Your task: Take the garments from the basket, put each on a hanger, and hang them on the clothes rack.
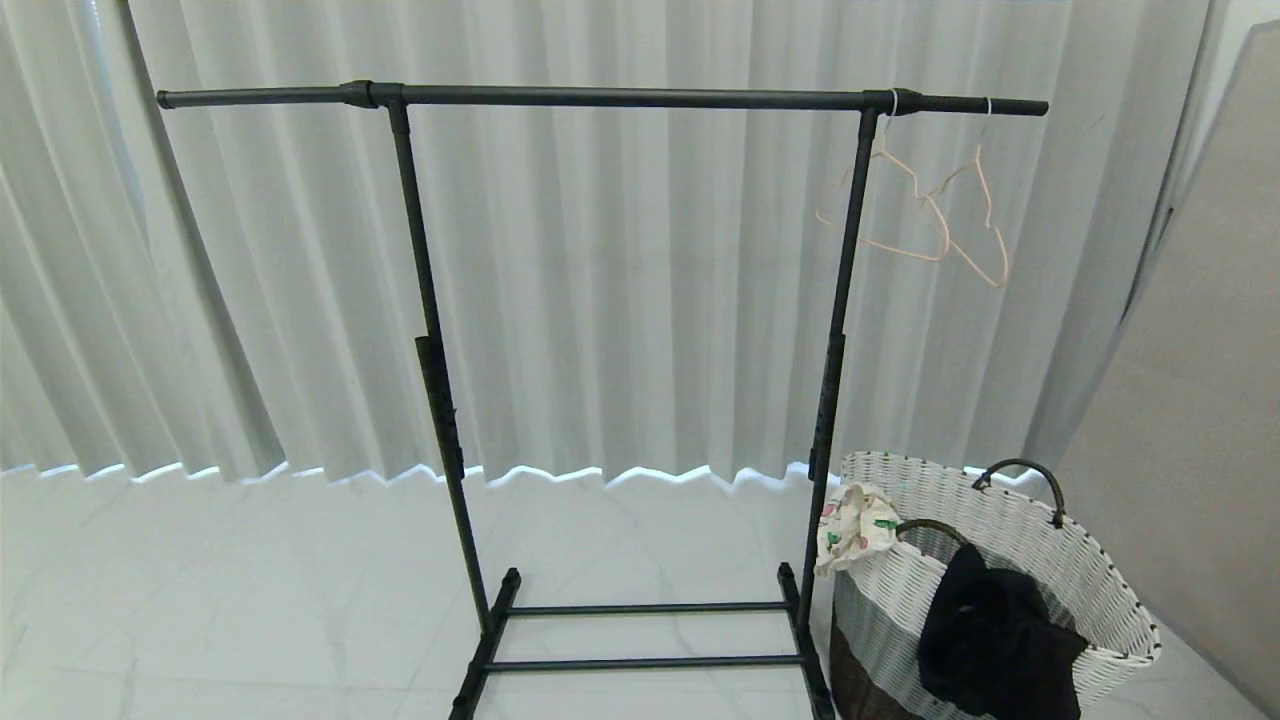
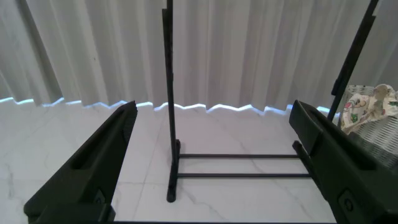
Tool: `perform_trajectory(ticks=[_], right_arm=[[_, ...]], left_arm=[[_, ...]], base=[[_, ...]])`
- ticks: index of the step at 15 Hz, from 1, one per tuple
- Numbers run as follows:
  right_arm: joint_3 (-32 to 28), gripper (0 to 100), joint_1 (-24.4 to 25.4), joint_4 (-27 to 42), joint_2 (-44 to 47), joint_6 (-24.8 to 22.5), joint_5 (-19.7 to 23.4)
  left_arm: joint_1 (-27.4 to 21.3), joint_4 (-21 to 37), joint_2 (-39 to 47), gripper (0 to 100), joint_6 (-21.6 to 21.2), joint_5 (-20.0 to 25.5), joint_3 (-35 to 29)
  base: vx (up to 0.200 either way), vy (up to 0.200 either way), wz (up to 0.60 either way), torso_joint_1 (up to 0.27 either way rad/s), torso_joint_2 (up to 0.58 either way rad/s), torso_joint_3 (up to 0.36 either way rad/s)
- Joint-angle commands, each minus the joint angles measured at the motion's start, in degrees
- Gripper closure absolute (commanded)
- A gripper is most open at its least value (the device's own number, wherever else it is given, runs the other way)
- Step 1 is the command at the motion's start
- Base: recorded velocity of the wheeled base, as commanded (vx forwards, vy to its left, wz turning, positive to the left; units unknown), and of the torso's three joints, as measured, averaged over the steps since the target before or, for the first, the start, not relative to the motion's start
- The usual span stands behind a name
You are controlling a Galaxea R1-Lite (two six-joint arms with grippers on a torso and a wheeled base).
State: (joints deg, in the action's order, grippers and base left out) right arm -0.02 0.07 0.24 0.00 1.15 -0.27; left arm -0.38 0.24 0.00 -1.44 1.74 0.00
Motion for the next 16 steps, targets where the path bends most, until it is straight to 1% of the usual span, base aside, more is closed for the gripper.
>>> perform_trajectory(ticks=[1,4,6,11,13,16], right_arm=[[0.02,0,0.1,0.02,0.0,0.0,0.0],[0.02,0,0.01,0.02,0.0,0.0,0.0],[0.02,0,0.19,0.02,0.0,1.75,0.09],[-0.06,0,0.28,0.02,0.0,1.93,0.09],[-0.06,0,0.63,0.02,1.32,1.84,0.09],[0.02,0,0.81,0.02,1.67,1.23,0.09]], left_arm=[[0.03,0.02,0.0,0,-0.06,0.01,0.0],[0.03,0.02,0.0,0,-0.06,0.01,0.0],[0.03,0.02,0.0,0,-0.06,0.01,0.0],[0.03,0.02,0.0,0,-0.06,0.01,0.0],[0.03,0.02,0.0,0,0.03,0.01,0.0],[0.03,0.02,0.0,0,0.12,0.01,0.0]], base=[[0.2,0.0,0.0,-0.007,0.0,0.002],[0.2,0.0,0.0,0.004,0.0,0.001],[0.2,0.0,0.0,0.002,0.0,0.0],[0.2,0.0,0.0,0.003,0.0,0.004],[0.2,0.0,0.0,0.005,0.0,0.002],[0.0,0.0,0.0,0.0,0.0,0.0]])
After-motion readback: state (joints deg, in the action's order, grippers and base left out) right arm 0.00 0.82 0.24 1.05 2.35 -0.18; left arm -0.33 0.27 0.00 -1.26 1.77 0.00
